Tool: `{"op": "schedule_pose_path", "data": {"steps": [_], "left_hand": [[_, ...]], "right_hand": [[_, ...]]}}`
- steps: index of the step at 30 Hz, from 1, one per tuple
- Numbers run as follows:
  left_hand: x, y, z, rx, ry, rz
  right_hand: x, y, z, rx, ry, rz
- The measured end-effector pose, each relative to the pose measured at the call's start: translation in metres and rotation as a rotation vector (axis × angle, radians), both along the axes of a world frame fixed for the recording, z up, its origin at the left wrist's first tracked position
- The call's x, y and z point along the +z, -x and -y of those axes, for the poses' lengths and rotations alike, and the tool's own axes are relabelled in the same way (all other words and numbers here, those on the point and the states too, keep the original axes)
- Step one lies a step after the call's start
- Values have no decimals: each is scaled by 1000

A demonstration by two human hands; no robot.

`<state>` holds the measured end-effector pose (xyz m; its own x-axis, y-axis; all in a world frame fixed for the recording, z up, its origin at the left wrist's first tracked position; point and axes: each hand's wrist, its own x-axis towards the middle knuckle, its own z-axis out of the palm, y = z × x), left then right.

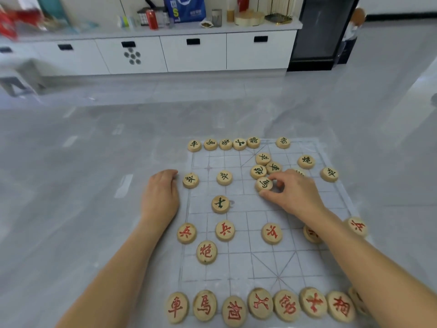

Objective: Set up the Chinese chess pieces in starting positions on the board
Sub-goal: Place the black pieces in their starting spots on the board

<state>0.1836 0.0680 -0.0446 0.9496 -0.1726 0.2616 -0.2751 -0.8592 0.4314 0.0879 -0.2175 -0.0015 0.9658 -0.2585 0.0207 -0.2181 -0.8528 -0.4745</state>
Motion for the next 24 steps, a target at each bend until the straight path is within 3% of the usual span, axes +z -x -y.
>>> {"op": "schedule_pose_path", "data": {"steps": [4, 19, 24], "left_hand": [[1, -4, 5, 99, -43, -19], [-1, -7, 7, 158, -141, -64], [-2, -5, 4, 152, -141, -62]], "right_hand": [[10, -12, 16, -65, -125, 74], [17, -46, 92, -183, -65, 92], [10, -49, 139, -346, -44, 87]]}}
